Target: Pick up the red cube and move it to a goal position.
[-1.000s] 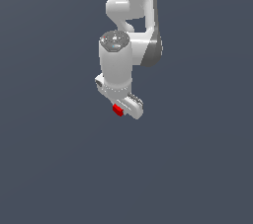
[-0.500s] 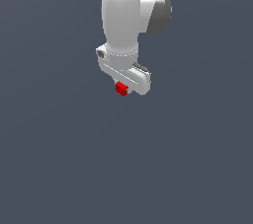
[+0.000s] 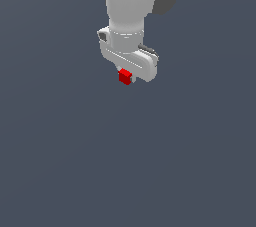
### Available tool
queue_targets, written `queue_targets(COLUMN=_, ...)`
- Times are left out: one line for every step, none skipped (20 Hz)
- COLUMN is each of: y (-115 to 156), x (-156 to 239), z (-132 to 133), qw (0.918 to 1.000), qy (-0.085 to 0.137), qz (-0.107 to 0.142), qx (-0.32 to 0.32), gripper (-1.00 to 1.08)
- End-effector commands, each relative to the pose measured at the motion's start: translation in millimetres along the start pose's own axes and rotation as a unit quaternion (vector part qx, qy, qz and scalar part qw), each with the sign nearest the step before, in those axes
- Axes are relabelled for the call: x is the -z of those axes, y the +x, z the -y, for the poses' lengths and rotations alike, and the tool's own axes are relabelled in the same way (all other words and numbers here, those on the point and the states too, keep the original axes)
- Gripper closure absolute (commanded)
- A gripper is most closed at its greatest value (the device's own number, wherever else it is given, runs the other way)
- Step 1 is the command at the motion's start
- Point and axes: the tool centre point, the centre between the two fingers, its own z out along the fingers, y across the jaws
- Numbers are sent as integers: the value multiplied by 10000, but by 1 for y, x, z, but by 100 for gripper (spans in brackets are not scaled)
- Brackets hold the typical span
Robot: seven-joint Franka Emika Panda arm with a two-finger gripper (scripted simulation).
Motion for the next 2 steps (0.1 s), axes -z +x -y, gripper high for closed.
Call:
queue_targets(y=-1, x=4, z=0, qw=10000, qy=-3, qz=2, qx=-1, gripper=108)
queue_targets(y=-2, x=4, z=0, qw=10000, qy=-3, qz=2, qx=3, gripper=108)
